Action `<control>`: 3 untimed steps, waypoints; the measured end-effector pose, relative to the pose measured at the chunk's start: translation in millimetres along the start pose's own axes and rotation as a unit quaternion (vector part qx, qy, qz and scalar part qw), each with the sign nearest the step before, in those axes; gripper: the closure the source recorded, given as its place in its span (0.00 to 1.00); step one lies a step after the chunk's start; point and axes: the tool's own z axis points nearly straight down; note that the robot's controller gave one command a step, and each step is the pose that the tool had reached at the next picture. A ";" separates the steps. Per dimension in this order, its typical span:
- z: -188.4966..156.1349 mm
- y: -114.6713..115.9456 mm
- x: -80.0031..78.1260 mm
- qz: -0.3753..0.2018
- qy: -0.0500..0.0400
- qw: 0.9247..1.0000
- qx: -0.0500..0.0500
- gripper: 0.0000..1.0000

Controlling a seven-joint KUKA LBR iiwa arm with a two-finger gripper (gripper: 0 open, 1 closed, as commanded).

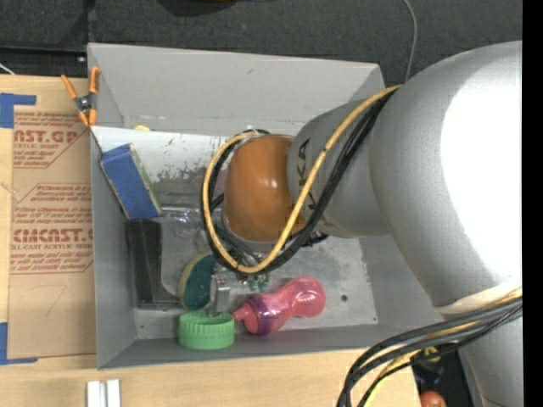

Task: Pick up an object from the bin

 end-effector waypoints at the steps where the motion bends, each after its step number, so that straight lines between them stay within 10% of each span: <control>1: -101.3 1.6 -21.3 -0.015 0.003 1.000 0.001 0.00; 2: -13.5 -5.9 -5.2 -0.001 0.003 1.000 0.000 0.00; 3: -63.1 2.4 2.9 -0.068 -0.007 0.998 -0.001 1.00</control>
Offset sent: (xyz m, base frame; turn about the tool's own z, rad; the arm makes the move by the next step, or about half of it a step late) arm 0.0022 -0.0088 0.0032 0.0054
